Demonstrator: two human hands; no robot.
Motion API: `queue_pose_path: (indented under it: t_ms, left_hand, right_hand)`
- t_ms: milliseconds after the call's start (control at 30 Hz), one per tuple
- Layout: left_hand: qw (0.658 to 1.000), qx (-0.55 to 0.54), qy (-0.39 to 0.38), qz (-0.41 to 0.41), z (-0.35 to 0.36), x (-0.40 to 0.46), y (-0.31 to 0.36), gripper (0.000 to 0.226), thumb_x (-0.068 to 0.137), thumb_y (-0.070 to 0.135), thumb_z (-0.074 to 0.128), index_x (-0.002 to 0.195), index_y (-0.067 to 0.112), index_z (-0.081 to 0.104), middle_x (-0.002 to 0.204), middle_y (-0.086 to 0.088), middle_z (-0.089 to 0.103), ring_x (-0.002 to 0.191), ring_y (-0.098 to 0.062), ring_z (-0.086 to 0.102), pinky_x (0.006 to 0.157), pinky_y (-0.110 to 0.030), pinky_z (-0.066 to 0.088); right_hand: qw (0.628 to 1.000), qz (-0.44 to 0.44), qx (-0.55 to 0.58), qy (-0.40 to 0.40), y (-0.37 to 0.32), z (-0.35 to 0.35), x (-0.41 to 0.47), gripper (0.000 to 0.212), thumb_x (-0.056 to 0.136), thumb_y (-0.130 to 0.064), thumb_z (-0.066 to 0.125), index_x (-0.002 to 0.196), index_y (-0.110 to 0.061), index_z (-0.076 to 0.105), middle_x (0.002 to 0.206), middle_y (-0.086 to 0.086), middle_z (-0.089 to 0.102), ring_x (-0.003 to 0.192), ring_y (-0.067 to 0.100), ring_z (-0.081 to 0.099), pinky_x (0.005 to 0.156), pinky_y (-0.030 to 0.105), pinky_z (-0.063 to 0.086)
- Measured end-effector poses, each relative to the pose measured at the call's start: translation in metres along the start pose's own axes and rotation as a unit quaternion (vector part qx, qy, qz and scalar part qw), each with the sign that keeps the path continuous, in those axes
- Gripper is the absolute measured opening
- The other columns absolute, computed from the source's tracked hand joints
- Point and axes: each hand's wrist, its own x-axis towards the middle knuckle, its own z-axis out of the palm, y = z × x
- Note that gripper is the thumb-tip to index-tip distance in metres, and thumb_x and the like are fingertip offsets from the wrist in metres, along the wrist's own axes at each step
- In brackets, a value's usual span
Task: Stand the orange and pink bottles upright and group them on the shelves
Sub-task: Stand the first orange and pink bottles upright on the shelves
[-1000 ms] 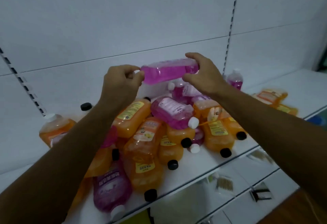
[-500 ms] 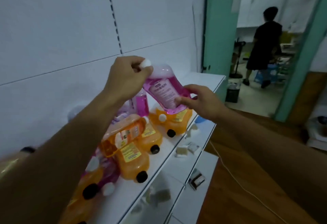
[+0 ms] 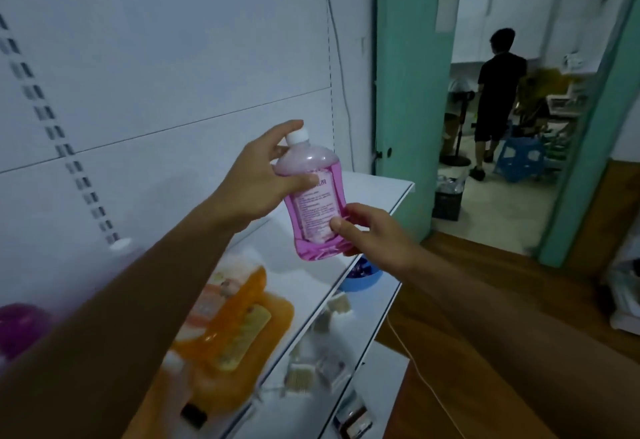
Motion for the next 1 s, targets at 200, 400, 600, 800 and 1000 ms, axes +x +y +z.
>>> queue_pose_path:
  t_ms: [200, 400, 600, 800, 1000]
  left_hand:
    - [0.999, 0.01, -0.018, -0.029, 0.052, 0.075, -0.052, 0.086, 0.072, 0.018, 0.082, 0.144, 0.027, 0.035, 0.129, -0.002, 0.054, 0.11, -0.022, 0.058, 0.087, -0.034, 0.056]
    - [0.996, 0.068, -0.014, -0.055, 0.079, 0.154, -0.111, 0.068, 0.069, 0.029, 0.084, 0.126, 0.014, 0.05, 0.117, -0.001, 0.058, 0.1, -0.024, 0.062, 0.084, -0.041, 0.057]
    - [0.993, 0.114, -0.006, -0.029, 0.1, 0.227, -0.151, 0.059, 0.076, 0.027, 0.08, 0.128, 0.011, 0.057, 0.117, -0.005, 0.065, 0.092, -0.025, 0.065, 0.075, -0.025, 0.054]
    - [0.986, 0.161, 0.031, -0.032, 0.136, 0.288, -0.185, 0.059, 0.078, 0.028, 0.078, 0.131, 0.013, 0.056, 0.123, -0.005, 0.061, 0.101, -0.02, 0.06, 0.082, -0.024, 0.045]
    - [0.974, 0.202, 0.087, -0.048, 0.169, 0.346, -0.215, 0.059, 0.078, 0.025, 0.078, 0.131, 0.011, 0.056, 0.116, -0.004, 0.06, 0.1, -0.018, 0.057, 0.089, -0.026, 0.045]
  right_hand:
    - [0.996, 0.042, -0.078, -0.024, 0.058, -0.044, 0.063, 0.059, 0.074, -0.023, 0.081, 0.125, -0.018, 0.052, 0.103, -0.016, 0.063, 0.091, 0.002, 0.065, 0.079, 0.016, 0.05]
    - [0.988, 0.05, -0.143, 0.035, 0.11, -0.065, 0.142, 0.056, 0.074, -0.031, 0.08, 0.123, -0.021, 0.054, 0.106, -0.013, 0.061, 0.089, 0.004, 0.06, 0.073, 0.012, 0.045]
    - [0.979, 0.053, -0.188, 0.06, 0.146, -0.098, 0.221, 0.055, 0.072, -0.034, 0.082, 0.119, -0.019, 0.058, 0.099, -0.012, 0.06, 0.078, -0.001, 0.056, 0.062, 0.009, 0.039]
    - [0.979, 0.046, -0.195, 0.033, 0.184, -0.129, 0.294, 0.054, 0.072, -0.034, 0.081, 0.118, -0.016, 0.06, 0.104, -0.004, 0.066, 0.087, 0.012, 0.06, 0.075, 0.019, 0.045]
    - [0.979, 0.027, -0.2, 0.006, 0.224, -0.159, 0.373, 0.05, 0.073, -0.033, 0.081, 0.114, -0.013, 0.061, 0.096, -0.006, 0.063, 0.082, 0.011, 0.059, 0.067, 0.014, 0.043]
